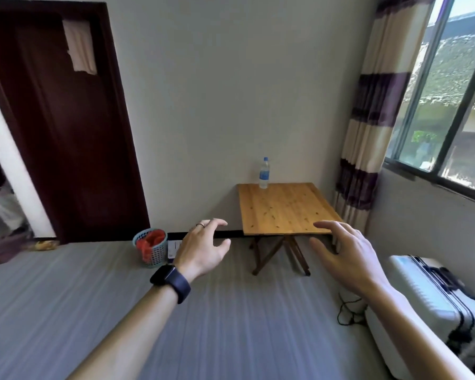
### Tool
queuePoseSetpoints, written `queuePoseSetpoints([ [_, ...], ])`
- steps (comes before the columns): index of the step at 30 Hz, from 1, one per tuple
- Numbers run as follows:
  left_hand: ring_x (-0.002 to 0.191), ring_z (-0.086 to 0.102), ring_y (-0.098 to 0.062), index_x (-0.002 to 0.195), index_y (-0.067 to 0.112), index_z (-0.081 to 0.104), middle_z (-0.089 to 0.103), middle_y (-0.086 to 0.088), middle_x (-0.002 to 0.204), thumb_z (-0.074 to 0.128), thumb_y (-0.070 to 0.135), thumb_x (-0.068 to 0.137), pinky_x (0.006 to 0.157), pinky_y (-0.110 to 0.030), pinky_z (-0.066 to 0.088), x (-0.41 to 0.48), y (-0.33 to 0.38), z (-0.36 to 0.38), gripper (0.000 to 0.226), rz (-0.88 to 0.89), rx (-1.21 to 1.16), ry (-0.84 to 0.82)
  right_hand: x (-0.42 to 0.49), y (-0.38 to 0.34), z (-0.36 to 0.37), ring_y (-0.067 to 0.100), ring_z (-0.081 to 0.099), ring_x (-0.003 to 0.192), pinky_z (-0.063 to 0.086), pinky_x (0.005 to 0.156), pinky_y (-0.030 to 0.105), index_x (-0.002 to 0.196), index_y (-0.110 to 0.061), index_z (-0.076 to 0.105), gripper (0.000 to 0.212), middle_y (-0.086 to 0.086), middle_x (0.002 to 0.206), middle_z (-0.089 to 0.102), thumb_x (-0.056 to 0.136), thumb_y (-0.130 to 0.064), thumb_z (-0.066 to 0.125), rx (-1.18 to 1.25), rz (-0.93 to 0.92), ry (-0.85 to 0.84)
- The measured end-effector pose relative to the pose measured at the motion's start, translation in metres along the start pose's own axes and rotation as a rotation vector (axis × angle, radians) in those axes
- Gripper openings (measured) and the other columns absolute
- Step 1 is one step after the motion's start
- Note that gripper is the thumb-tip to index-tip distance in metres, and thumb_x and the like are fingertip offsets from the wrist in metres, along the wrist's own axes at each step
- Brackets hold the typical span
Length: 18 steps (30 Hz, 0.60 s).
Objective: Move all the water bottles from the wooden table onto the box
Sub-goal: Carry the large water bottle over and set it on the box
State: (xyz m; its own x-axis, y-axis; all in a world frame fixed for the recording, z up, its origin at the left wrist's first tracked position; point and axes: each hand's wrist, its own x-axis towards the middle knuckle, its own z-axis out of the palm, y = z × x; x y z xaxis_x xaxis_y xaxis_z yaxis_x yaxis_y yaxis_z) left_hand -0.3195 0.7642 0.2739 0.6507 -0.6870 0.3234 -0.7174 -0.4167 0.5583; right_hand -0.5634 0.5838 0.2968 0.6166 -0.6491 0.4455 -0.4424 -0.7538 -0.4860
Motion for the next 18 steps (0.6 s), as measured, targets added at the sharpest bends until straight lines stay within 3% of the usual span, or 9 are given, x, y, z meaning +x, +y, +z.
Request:
queuePoseSetpoints([
  [8, 0.129, 0.048, -0.023, 0.131, 0.028, 0.055, 0.056, -0.001, 0.136, 0.063, 0.036, 0.091, 0.106, -0.035, 0.04, 0.168, -0.065, 0.046, 0.041, -0.043, 0.021, -0.05, 0.153, 0.037, 0.079, 0.019, 0.044, 0.135, 0.038, 0.107, 0.038, 0.132, -0.035, 0.059, 0.041, -0.006, 0.14, 0.057, 0.093, -0.048, 0.062, -0.005, 0.034, -0.059],
  [18, 0.129, 0.048, -0.016, 0.13, 0.03, 0.057, 0.057, 0.002, 0.132, 0.062, 0.034, 0.093, 0.104, -0.028, 0.036, 0.342, -0.149, 0.123, 0.038, -0.112, 0.043, -0.065, 0.323, 0.114, 0.23, 0.019, 0.052, 0.127, 0.043, 0.098, 0.035, 0.128, -0.034, 0.061, 0.037, -0.007, 0.132, 0.06, 0.093, -0.045, 0.064, 0.142, 0.103, -0.126],
])
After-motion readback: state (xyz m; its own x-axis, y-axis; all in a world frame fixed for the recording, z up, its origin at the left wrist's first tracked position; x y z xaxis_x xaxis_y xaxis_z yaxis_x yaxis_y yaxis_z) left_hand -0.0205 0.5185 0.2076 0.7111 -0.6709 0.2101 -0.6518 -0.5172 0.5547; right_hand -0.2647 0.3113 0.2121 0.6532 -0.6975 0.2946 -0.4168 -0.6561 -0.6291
